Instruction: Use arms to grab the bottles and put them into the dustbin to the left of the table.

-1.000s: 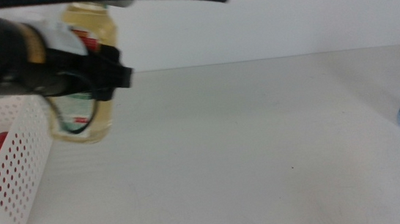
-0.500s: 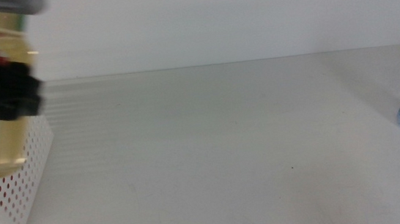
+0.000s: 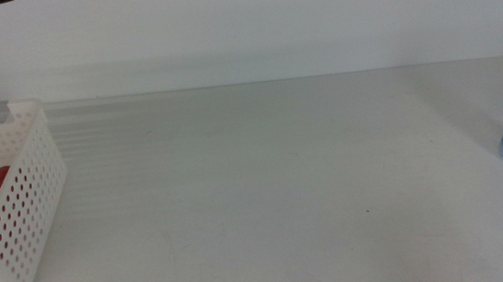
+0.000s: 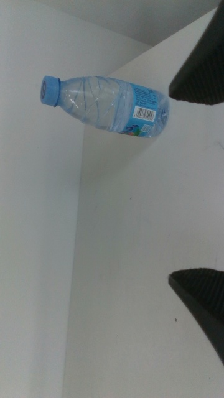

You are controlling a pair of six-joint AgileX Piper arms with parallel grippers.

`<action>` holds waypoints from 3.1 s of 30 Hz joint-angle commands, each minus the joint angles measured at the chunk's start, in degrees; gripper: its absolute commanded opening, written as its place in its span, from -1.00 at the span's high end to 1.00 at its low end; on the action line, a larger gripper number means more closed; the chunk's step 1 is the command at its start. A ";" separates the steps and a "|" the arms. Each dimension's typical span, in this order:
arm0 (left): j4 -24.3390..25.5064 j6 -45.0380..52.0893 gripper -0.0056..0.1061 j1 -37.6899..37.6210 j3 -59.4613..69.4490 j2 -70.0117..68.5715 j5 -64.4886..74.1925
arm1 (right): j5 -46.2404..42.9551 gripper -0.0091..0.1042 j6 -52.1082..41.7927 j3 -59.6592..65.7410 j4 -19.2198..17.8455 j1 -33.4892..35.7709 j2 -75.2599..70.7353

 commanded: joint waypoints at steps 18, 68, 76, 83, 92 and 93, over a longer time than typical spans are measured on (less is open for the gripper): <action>5.87 3.00 0.99 0.53 -9.74 14.36 -0.31 | -4.12 -0.51 -0.52 -0.48 0.00 -0.45 -1.55; -2.09 11.41 -0.72 12.97 -9.74 30.94 -3.88 | -4.12 -0.51 -0.52 -0.48 0.00 -0.45 -1.55; 5.51 6.39 -0.72 7.73 -9.74 28.59 -3.81 | -4.12 -0.51 -0.52 -0.48 0.00 -0.45 -1.55; 3.90 5.87 -0.72 4.96 -9.74 20.69 -4.40 | -4.12 -0.51 -0.52 -0.48 0.00 -0.45 -1.55; -5.39 7.09 -0.72 -0.84 -9.33 4.85 -6.40 | -4.12 -0.51 -0.52 -0.48 0.00 -0.45 -1.55; -5.83 7.56 -0.72 -2.16 -9.13 3.40 -6.84 | -4.12 -0.51 -0.52 -0.48 0.00 -0.45 -1.55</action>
